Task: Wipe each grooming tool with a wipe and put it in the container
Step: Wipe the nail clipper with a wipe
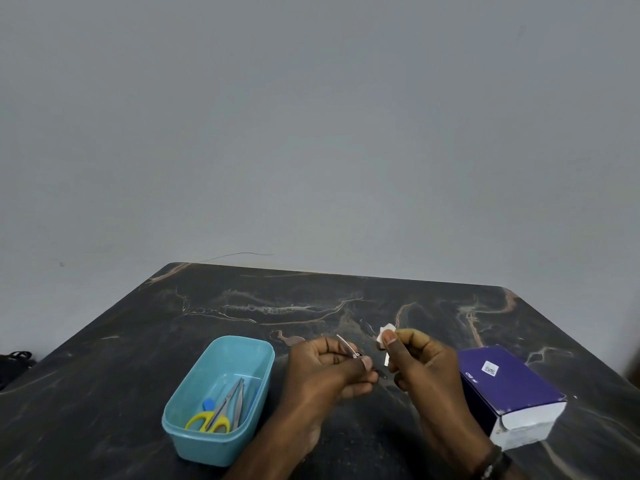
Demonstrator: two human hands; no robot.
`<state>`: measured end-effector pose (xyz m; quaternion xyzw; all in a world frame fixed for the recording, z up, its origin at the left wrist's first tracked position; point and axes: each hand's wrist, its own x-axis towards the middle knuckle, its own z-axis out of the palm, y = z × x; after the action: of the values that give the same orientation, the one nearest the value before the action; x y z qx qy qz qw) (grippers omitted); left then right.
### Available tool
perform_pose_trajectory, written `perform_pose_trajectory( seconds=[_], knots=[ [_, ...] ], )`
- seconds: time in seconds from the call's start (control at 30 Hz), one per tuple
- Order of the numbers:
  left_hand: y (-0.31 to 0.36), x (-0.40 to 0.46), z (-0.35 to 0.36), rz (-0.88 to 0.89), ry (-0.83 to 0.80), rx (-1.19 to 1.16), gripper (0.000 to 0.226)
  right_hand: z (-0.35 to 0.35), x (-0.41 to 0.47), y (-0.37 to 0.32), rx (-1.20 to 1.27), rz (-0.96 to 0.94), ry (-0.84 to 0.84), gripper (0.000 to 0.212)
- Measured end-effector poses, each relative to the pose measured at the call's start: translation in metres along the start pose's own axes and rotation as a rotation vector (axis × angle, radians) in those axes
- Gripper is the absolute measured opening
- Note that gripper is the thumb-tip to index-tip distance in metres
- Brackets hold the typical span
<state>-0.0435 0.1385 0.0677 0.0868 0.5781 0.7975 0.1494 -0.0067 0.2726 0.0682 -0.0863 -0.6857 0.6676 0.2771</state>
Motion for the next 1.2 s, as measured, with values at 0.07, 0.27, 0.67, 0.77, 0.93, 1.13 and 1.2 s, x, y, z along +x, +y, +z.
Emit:
perform_pose_trajectory(
  seconds=[0.07,0.27,0.67,0.77,0.93,1.13,1.2],
  knots=[
    [0.000,-0.001,0.000,-0.003,-0.002,-0.007,0.026,0.001,0.000,0.000,0.008,0.000,-0.007,0.015],
    [0.003,-0.003,0.000,0.003,-0.007,-0.056,0.029,0.000,-0.002,-0.001,-0.002,-0.050,-0.019,0.012],
    [0.001,-0.005,0.003,-0.004,-0.077,-0.042,0.024,0.000,-0.002,0.004,-0.049,-0.149,0.002,0.010],
    [-0.005,-0.006,0.005,-0.008,-0.101,0.075,0.024,-0.003,0.001,0.006,-0.062,-0.163,0.059,0.009],
    [-0.007,-0.007,0.009,-0.009,-0.111,0.140,0.020,-0.005,0.002,0.008,-0.074,-0.175,0.081,0.007],
    [-0.007,-0.006,0.008,-0.005,-0.132,0.228,0.013,-0.002,0.001,0.006,-0.079,-0.192,0.086,0.009],
    [-0.008,-0.007,0.008,0.006,-0.127,0.247,0.013,-0.002,0.000,0.004,-0.073,-0.204,0.111,0.010]
  ],
)
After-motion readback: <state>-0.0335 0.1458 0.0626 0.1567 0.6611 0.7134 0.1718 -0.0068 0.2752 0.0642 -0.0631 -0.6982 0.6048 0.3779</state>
